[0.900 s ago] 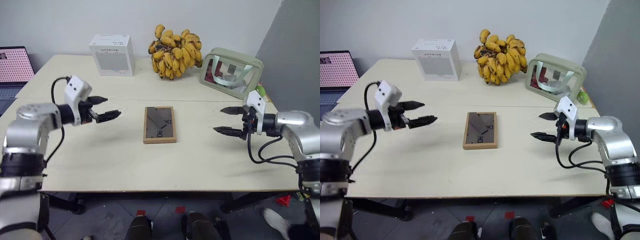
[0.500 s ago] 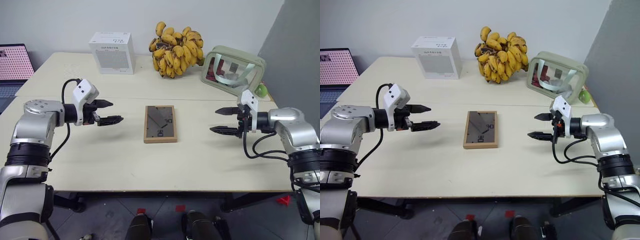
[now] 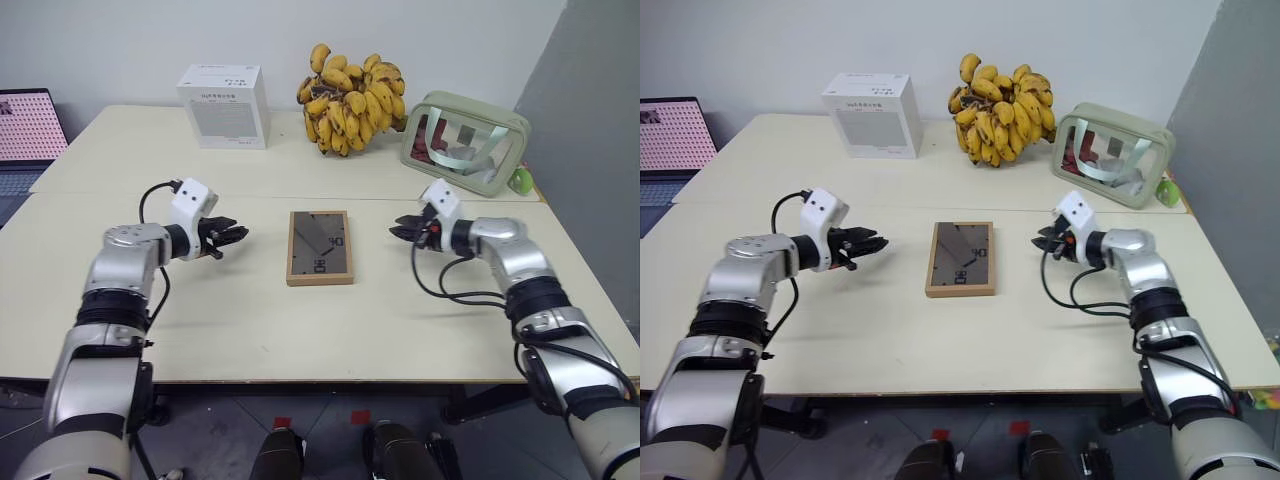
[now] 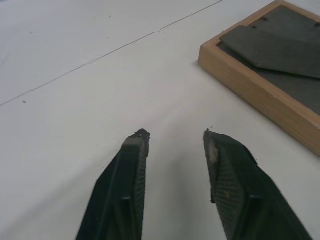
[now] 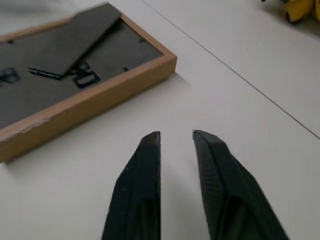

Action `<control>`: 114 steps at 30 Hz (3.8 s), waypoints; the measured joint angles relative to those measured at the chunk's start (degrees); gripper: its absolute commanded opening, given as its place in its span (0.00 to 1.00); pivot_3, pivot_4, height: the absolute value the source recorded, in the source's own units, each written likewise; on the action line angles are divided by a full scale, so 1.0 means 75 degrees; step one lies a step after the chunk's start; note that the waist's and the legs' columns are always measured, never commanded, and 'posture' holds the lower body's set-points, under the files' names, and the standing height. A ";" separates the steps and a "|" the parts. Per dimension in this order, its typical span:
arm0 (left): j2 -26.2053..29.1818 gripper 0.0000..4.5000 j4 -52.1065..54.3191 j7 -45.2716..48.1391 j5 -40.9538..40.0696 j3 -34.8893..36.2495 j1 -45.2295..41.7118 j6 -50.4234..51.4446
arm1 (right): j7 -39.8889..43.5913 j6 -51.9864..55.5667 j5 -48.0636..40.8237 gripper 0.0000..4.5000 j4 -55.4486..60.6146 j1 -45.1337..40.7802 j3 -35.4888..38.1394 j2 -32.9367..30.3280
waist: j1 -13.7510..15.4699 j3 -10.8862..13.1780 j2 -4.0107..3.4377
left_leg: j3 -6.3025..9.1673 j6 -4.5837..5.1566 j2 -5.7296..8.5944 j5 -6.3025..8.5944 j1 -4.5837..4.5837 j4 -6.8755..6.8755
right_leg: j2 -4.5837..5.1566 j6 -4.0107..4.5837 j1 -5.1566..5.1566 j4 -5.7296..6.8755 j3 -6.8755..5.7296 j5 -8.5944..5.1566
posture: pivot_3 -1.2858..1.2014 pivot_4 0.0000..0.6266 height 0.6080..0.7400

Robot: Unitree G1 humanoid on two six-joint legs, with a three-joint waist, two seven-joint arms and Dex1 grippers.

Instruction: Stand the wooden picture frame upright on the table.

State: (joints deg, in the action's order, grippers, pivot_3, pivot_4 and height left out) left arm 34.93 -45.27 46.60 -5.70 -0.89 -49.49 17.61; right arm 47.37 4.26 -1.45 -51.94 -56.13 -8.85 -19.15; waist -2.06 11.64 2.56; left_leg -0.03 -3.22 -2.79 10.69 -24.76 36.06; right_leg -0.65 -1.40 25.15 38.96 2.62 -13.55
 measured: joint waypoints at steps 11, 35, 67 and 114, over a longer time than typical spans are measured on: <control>-0.0666 0.01 0.1540 0.0512 0.0172 -0.0588 0.0801 0.0483 | -0.0787 -0.0758 0.0637 0.00 -0.0550 0.0022 -0.0271 0.1105 | -0.0058 -0.0001 -0.0003 | 0.0007 -0.0001 0.0000 0.0000 -0.0002 -0.0003 | 0.0001 0.0026 0.0001 0.0004 0.0000 0.0018 | 0.52 0.24 1.00; 0.2246 0.20 0.5858 0.3860 -0.2845 0.0216 0.3324 0.5540 | 0.0328 0.1970 0.0310 0.00 0.5513 0.3518 -0.0343 -0.1492 | -0.0121 -0.0009 -0.0009 | 0.0011 0.0001 0.0000 -0.0003 0.0050 0.0004 | -0.0001 0.0049 -0.0049 0.0004 -0.0005 -0.0028 | 0.52 0.24 1.00; -0.1130 0.96 0.4731 0.1014 -0.5114 0.1493 0.2919 0.8848 | -0.1830 0.1749 0.0924 0.00 0.4639 0.3134 -0.1078 0.1557 | -0.0164 -0.0031 -0.0012 | 0.0018 0.0001 0.0010 -0.0003 0.0128 -0.0002 | 0.0017 0.0007 -0.0136 -0.0008 -0.0001 -0.0004 | 0.52 0.24 1.00; 0.1346 0.30 0.4079 0.2913 -0.4468 -0.0188 0.0948 0.6484 | 0.1793 0.4421 -0.2661 1.00 0.5320 0.0092 -0.0672 0.0578 | -0.0099 -0.0014 -0.0014 | 0.0027 0.0002 0.0003 0.0000 -0.0026 -0.0014 | 0.0003 0.0019 0.0023 -0.0008 -0.0019 -0.0017 | 0.52 0.24 1.00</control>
State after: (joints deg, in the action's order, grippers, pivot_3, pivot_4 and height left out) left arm 45.03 -14.68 68.45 -39.21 -2.30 -42.38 66.24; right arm 60.82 37.42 -21.41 -12.04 -55.44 -13.89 -14.82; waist -2.80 11.54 2.45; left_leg 0.17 -3.21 -2.77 10.69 -24.96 35.96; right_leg -0.63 -1.26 25.32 38.90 2.48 -13.68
